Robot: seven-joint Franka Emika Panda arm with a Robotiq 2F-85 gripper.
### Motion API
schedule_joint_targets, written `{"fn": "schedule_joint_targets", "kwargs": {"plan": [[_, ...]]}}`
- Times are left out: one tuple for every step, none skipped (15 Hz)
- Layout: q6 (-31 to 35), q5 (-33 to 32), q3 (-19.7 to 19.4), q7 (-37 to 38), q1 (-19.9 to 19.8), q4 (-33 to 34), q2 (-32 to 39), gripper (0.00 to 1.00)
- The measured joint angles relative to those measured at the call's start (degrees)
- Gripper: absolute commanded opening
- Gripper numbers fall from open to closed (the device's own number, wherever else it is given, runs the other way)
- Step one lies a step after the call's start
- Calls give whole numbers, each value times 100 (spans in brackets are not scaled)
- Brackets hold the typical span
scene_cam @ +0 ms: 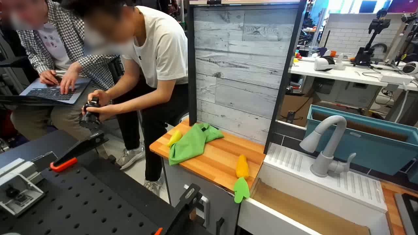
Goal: Move the green cloth to the right
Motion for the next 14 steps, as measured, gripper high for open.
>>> {"fn": "schedule_joint_targets", "kwargs": {"plan": [[3,0,0,0,0,0,0,100],[3,0,0,0,0,0,0,100],[4,0,0,0,0,0,0,100],[4,0,0,0,0,0,0,100],[4,0,0,0,0,0,0,100],[4,0,0,0,0,0,0,100],[4,0,0,0,0,0,0,100],[4,0,0,0,0,0,0,100],[4,0,0,0,0,0,0,100],[38,0,10,0,-7,-7,0,100],[153,3,32,28,-18,-40,3,100],[352,4,67,82,-21,-101,17,100],[591,4,114,147,-21,-178,56,100],[865,10,166,212,-20,-262,118,100]]}}
